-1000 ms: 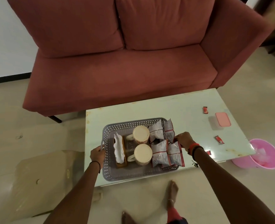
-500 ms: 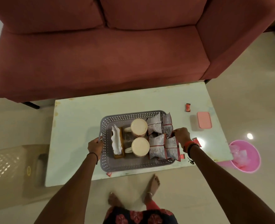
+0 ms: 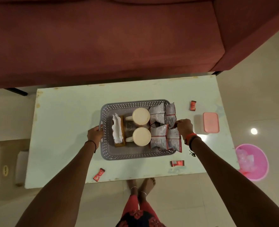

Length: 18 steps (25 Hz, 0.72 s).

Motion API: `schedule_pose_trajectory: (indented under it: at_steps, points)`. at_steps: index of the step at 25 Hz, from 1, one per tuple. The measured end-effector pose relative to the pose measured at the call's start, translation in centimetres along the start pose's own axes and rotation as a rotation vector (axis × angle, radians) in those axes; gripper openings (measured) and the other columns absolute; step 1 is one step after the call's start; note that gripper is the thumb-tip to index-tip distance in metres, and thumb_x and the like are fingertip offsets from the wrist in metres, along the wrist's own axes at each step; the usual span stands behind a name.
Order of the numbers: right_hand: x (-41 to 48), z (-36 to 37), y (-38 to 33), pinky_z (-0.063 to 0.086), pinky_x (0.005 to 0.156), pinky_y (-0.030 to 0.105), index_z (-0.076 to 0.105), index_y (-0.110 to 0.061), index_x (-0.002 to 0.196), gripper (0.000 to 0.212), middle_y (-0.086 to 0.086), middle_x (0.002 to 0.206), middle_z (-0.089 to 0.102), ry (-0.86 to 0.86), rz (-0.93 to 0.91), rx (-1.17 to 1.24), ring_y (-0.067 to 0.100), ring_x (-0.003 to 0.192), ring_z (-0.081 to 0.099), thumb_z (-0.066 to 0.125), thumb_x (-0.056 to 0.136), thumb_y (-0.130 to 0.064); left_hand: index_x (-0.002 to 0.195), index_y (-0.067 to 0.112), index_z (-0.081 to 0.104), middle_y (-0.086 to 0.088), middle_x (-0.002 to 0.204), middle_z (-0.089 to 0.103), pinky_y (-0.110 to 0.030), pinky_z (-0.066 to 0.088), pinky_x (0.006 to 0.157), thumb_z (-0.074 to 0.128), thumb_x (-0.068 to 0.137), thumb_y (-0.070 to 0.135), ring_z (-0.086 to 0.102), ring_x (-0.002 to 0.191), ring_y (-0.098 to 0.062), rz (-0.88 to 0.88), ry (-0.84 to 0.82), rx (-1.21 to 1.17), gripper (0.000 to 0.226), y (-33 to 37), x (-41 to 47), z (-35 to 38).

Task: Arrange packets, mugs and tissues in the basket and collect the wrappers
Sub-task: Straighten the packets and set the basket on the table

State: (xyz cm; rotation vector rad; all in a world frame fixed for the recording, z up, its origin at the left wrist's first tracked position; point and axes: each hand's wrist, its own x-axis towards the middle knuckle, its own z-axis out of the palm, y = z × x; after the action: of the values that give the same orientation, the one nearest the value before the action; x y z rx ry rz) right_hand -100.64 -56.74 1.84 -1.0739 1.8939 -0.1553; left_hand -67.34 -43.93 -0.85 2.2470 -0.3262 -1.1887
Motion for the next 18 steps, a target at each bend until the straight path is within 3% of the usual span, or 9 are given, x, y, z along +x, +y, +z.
schedule_pose_trajectory:
  at_steps: [6,9,13,18]
  points:
    - [3.0,1.6,-0.6,0.036,0.056,0.024,0.065,0.000,0.069,0.020,0.016,0.073,0.058,-0.016,-0.014,-0.006,0.022,0.071,0.049,0.051,0.083,0.003,0.105,0.007,0.068,-0.013,0.095,0.065,-0.046,0.048,0.096,0.064,0.085,0.014,0.057,0.087,-0.023,0.023,0.018,0.019,0.022,0.7,3.3,1.1]
    - [4.0,2.1,-0.9,0.038,0.065,0.029,0.069,0.005,0.077,0.021,0.016,0.075,0.059,-0.021,-0.029,-0.022,0.023,0.073,0.050,0.050,0.085,0.001,0.116,0.005,0.065,-0.021,0.110,0.067,-0.047,0.049,0.099,0.063,0.085,0.013,0.062,0.097,-0.032,0.019,0.028,0.004,0.032,0.5,4.1,1.2]
    - [4.8,2.7,-1.2,0.038,0.065,0.029,0.068,0.013,0.084,0.022,0.017,0.075,0.058,-0.018,-0.032,-0.034,0.023,0.072,0.048,0.048,0.085,0.003,0.119,0.005,0.063,-0.024,0.115,0.066,-0.049,0.048,0.100,0.065,0.084,0.013,0.058,0.092,-0.025,0.012,0.023,-0.030,0.035,0.0,4.7,1.4]
    - [5.6,2.9,-1.2,0.037,0.059,0.028,0.069,0.007,0.083,0.022,0.015,0.074,0.057,-0.022,-0.046,-0.033,0.022,0.070,0.047,0.048,0.087,0.001,0.119,0.004,0.062,-0.021,0.113,0.066,-0.047,0.048,0.100,0.066,0.084,0.012,0.058,0.093,-0.025,0.018,0.019,-0.065,0.036,-0.4,5.1,1.5]
